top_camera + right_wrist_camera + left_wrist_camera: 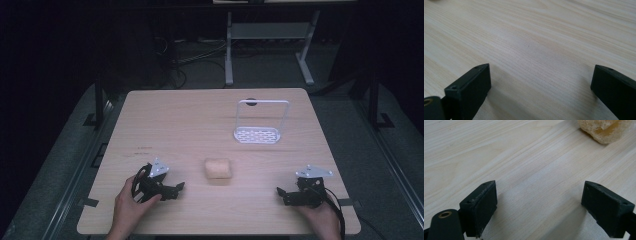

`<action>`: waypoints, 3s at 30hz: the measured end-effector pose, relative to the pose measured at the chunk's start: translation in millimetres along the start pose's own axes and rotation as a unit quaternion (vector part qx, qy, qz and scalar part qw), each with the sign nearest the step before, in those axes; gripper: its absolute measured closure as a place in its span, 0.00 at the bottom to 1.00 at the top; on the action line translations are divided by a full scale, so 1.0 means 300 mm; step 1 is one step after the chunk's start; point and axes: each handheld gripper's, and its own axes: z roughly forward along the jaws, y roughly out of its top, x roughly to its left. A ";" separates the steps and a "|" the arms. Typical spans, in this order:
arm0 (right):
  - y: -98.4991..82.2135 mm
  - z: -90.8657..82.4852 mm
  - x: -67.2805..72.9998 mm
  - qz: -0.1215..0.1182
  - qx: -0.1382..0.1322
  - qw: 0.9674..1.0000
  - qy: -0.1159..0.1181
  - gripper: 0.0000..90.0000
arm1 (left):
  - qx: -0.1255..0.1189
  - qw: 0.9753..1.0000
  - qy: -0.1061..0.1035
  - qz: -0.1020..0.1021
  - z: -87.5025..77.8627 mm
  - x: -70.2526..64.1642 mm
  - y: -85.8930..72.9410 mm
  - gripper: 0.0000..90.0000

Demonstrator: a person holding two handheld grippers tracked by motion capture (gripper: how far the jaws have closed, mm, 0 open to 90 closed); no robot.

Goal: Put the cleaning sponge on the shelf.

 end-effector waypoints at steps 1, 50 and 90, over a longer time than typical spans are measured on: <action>0.000 0.000 0.000 0.000 0.000 1.000 0.000 0.03 | 0.000 1.000 0.000 0.000 0.000 0.000 0.000 0.14; 0.189 0.046 0.028 -0.057 -0.021 0.993 0.106 0.05 | 0.002 1.000 0.001 0.001 0.000 0.000 0.001 0.14; 0.340 0.104 0.064 -0.096 -0.047 0.984 0.144 0.05 | 0.003 1.000 0.000 0.002 -0.001 0.001 0.001 0.14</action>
